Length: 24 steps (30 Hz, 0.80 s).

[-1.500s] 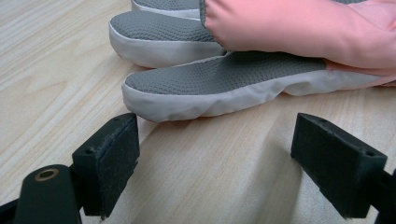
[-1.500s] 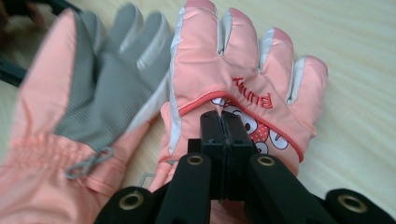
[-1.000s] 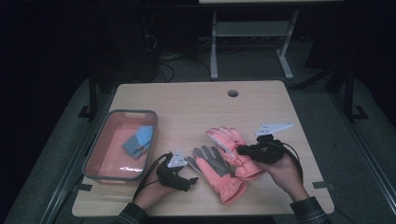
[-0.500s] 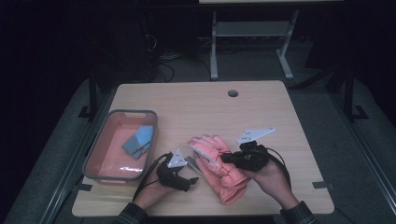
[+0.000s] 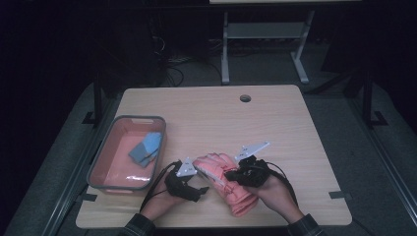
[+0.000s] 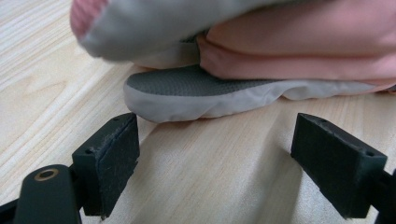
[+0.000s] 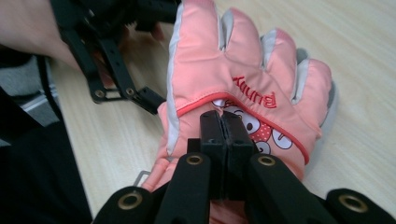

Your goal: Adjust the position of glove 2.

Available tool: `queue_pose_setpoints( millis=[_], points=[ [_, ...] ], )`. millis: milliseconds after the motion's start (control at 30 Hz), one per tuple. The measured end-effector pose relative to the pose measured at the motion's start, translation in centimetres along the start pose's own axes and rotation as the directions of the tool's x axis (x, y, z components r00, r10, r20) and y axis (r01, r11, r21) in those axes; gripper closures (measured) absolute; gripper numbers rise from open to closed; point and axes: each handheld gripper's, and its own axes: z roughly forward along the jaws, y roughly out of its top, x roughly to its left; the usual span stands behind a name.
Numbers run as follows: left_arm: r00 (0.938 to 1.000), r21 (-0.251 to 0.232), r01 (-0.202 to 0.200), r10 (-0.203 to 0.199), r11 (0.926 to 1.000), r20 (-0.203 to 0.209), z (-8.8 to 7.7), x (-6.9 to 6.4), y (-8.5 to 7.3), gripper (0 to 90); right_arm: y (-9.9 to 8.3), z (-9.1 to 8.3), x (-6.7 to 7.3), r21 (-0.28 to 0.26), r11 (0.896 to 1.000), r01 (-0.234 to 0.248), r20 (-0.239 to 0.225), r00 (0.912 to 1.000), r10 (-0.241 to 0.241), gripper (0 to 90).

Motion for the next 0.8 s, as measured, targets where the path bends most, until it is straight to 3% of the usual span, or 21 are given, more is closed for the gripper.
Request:
queue_pose_setpoints(
  millis=[167, 300, 433, 533, 667, 800],
  points=[
    [1.0, 0.0, 0.0, 0.0, 1.0, 0.0, 0.0, 0.0, 0.0, 14.6, -0.2, 1.0, 0.1, 0.041, 0.999, 0.011, 0.029, 0.9995, -0.012, 88.7],
    [1.0, 0.002, -0.002, 0.002, 1.0, 0.002, 0.0, 0.0, 0.0, 14.5, -0.3, 1.1, 0.0, 0.05, 0.999, 0.013, 0.017, 0.9998, -0.014, 85.2],
    [1.0, 0.003, -0.001, 0.001, 1.0, 0.003, 0.0, 0.0, 0.0, 14.3, 0.0, 0.0, -0.5, -0.006, 1.0, -0.003, -0.014, 0.9999, 0.003, 68.3],
    [1.0, 0.006, 0.001, -0.001, 1.0, 0.004, 0.0, 0.0, 0.1, 13.8, 0.4, -1.0, -0.7, -0.037, 0.999, 0.004, -0.008, 1.0, -0.004, 63.6],
    [0.9998, 0.062, 0.014, -0.013, 0.998, -0.018, -0.4, -0.1, 0.5, 14.7, 0.6, -2.3, -1.4, -0.098, 0.995, 0.009, 0.001, 1.0, -0.009, 60.5],
    [0.9992, 0.04, 0.027, -0.025, 0.9988, -0.031, -1.9, -0.5, 0.7, 24.9, 0.4, -3.6, -2.3, -0.135, 0.991, 0.002, 0.037, 0.9993, 0.003, 68.0]
  ],
)
